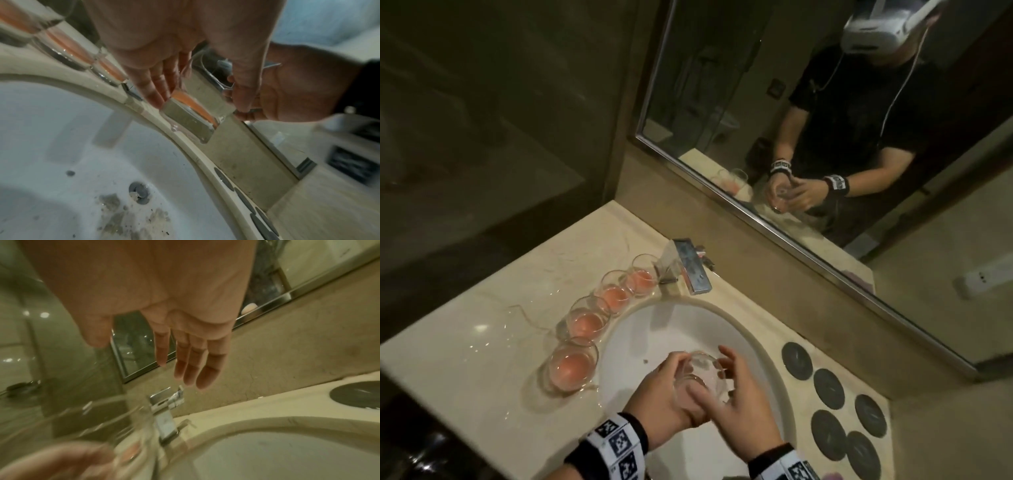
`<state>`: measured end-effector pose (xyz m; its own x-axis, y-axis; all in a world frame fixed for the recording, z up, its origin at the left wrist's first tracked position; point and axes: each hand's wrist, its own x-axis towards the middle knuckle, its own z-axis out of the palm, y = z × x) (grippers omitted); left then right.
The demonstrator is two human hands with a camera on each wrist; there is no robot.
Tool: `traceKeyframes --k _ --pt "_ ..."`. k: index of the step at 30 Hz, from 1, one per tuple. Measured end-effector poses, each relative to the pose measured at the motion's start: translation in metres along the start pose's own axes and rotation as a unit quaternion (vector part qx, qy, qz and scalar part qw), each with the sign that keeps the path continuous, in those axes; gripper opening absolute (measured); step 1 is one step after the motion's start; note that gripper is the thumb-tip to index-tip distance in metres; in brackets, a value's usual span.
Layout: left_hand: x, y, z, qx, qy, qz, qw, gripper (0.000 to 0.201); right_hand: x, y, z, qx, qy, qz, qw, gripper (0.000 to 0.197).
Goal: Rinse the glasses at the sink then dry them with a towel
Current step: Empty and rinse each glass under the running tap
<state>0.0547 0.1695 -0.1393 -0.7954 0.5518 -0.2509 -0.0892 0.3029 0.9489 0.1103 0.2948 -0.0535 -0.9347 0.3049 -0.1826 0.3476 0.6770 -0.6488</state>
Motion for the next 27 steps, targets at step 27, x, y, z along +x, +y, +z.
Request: traceKeyframes --k 27 --pt "0.112 -0.013 -0.001 0.029 0.169 -0.176 0.969 0.07 0.283 0.049 -0.005 -0.212 -0.015 -0.04 0.976 0.035"
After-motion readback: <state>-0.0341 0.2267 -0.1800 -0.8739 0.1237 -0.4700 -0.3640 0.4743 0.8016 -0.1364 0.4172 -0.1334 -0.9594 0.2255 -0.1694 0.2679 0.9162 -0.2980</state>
